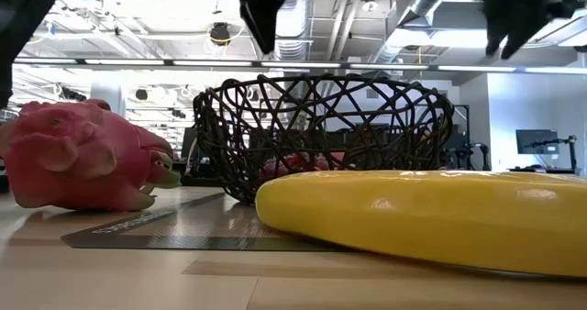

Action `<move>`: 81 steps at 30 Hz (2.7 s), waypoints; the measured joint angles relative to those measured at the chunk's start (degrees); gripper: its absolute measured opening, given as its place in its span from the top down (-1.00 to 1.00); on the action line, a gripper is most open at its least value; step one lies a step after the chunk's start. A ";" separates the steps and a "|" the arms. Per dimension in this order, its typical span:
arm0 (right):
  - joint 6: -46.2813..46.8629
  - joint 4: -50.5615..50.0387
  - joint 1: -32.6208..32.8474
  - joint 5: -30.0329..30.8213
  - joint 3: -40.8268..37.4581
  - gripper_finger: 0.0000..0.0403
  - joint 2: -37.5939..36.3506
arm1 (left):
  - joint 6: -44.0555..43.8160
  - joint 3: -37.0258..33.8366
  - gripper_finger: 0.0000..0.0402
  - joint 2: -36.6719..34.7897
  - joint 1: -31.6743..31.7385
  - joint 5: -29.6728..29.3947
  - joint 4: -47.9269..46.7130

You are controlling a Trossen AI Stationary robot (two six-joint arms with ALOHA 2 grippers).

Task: Build produce basket
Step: Put the red grapes into the black wire basket

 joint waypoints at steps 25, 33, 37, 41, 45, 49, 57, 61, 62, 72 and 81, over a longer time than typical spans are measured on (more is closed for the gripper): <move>-18.01 44.81 -22.47 -20.30 -22.75 0.04 27.07 | 1.52 -0.05 -0.14 -19.67 6.40 -2.10 0.01; -19.92 46.45 -23.39 -20.08 -22.42 0.07 36.60 | -0.97 -0.07 -0.14 -25.02 6.54 -3.91 0.02; -20.33 44.89 -22.93 -19.95 -20.23 0.32 37.31 | -1.93 -0.07 -0.14 -26.55 6.54 -4.34 0.01; -22.84 40.59 -23.04 -22.74 -16.42 0.78 35.38 | -2.15 -0.07 -0.14 -27.57 6.54 -4.37 0.02; -25.02 32.55 -22.32 -25.03 -10.18 0.86 31.97 | -2.15 -0.07 -0.14 -27.92 6.54 -4.36 0.03; -27.26 22.38 -20.06 -25.24 0.87 0.87 27.67 | -2.03 -0.07 -0.14 -28.08 6.54 -4.36 0.03; -28.73 21.23 -7.51 -24.75 26.93 0.90 21.75 | -1.45 -0.07 -0.14 -28.06 6.54 -4.36 0.03; -31.15 27.62 1.70 -24.78 31.79 0.91 23.43 | -1.73 -0.07 -0.14 -28.06 6.54 -4.34 0.03; -31.55 28.97 3.45 -24.78 31.83 0.91 24.16 | -2.06 -0.07 -0.14 -28.06 6.54 -4.31 0.03; -31.41 27.88 9.53 -24.65 31.72 0.92 43.31 | -0.12 -0.07 -0.14 -28.06 6.54 -2.88 0.03; -29.87 25.28 5.76 -26.73 31.70 0.92 58.76 | 1.53 -0.07 -0.14 -28.04 6.54 -2.85 0.03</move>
